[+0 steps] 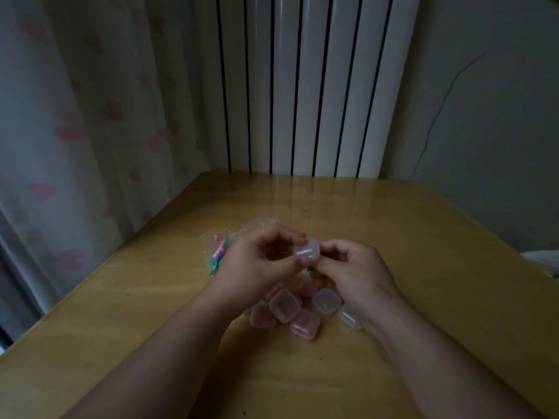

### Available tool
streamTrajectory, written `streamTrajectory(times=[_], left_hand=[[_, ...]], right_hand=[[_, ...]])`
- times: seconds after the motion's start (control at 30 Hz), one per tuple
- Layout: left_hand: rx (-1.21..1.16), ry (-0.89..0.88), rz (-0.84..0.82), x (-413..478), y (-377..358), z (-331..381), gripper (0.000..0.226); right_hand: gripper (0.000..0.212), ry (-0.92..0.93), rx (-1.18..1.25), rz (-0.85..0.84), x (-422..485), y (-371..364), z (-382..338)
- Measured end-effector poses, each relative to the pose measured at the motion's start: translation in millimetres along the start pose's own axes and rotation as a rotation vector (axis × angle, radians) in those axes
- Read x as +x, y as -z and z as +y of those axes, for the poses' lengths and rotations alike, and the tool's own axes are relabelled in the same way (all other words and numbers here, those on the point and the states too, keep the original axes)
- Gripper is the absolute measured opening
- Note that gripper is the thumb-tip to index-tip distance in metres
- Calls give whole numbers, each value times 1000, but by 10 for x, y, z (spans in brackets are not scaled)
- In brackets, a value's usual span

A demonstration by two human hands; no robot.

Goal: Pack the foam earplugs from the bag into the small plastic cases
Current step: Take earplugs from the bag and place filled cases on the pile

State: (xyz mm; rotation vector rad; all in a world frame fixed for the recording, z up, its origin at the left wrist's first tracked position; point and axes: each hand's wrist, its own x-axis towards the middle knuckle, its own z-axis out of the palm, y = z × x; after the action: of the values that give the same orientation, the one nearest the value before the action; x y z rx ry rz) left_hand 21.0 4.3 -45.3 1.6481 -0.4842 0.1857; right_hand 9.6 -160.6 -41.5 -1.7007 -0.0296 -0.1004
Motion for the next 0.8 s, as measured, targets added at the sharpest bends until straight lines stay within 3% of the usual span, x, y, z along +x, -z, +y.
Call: streamTrajectory(times=[0.13,0.27,0.4,0.57,0.8], left_hand=[[37,16,16,4,10,29,27],[140,-6,71,33,9,-2,60],[437,-124,72,51,22,-86,88],[569,-173,69,54,11,-105,87],[586,-155,35,61,24,-114,83]], right_hand=[[5,-9,47,-39,11,7,3],[12,-3,36,-52,36,14,35],[11,29,-2,-53,46,29,45],[30,143,-223,-81,30,20,37],[30,289,-488,-76,40,-15,88]])
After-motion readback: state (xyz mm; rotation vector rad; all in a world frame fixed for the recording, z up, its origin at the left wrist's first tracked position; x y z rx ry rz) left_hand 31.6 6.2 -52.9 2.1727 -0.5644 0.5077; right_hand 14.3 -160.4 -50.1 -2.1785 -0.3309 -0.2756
